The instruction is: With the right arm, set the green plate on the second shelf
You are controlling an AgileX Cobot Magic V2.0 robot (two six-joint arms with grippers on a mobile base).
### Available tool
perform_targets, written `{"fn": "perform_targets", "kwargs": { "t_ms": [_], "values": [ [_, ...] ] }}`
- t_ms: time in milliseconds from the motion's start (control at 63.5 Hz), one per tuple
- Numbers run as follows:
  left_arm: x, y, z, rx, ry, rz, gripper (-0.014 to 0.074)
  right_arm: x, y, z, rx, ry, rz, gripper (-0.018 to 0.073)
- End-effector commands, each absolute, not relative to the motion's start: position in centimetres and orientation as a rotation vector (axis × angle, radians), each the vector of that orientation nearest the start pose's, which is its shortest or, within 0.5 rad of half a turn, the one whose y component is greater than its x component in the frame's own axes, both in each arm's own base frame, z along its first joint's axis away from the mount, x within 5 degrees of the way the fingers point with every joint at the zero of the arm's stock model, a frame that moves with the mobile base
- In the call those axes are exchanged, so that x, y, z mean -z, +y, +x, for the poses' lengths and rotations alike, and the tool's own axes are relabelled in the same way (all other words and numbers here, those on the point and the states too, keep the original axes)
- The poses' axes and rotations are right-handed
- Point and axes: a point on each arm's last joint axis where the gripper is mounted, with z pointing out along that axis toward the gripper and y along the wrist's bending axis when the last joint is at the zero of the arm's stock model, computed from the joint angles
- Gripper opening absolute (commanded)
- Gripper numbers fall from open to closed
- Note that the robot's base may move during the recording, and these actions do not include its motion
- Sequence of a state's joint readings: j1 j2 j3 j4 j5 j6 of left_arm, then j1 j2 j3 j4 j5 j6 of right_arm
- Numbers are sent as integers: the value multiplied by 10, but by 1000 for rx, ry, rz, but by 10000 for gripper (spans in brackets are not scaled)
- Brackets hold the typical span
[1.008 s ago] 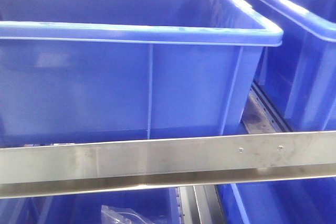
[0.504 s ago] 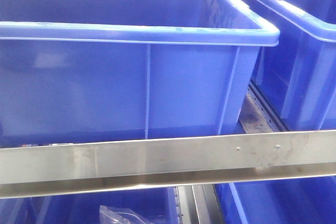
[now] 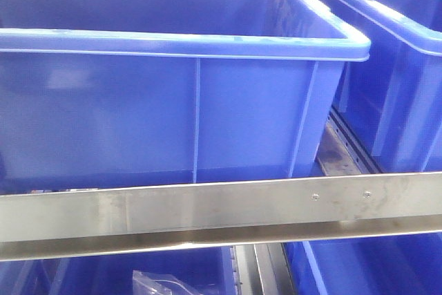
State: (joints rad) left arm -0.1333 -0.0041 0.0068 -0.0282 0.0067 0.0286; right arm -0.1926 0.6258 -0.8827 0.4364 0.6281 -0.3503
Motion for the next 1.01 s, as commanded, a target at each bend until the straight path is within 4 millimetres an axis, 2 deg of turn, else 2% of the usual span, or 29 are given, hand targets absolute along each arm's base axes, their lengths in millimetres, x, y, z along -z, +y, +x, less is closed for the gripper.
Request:
{"fn": "perform_targets", "kwargs": {
  "t_ms": [0,110,252,331,567,677,787,992],
  "values": [
    [-206,-7,55,116,1430,89,130,-415,8,86,-112,1726,-12,52],
    [-206,-7,55,116,1430,89,130,-413,18,72,-215,1702,-35,52],
    [-206,-7,55,116,1430,89,130,-411,25,68,-319,1717,-60,52],
    [-206,-7,55,116,1430,89,130,-413,24,69,-303,1698,-53,52],
    [-206,-7,55,116,1430,89,130,-419,8,83,-218,1484,89,52],
    [-206,-7,55,116,1430,89,130,-404,-1,90,-207,1408,193,52],
    [-206,-7,55,116,1430,89,130,-382,-4,92,-193,1429,224,52],
    [-206,-7,55,116,1430,89,130,-348,-2,76,-160,1449,203,52]
  ]
}}
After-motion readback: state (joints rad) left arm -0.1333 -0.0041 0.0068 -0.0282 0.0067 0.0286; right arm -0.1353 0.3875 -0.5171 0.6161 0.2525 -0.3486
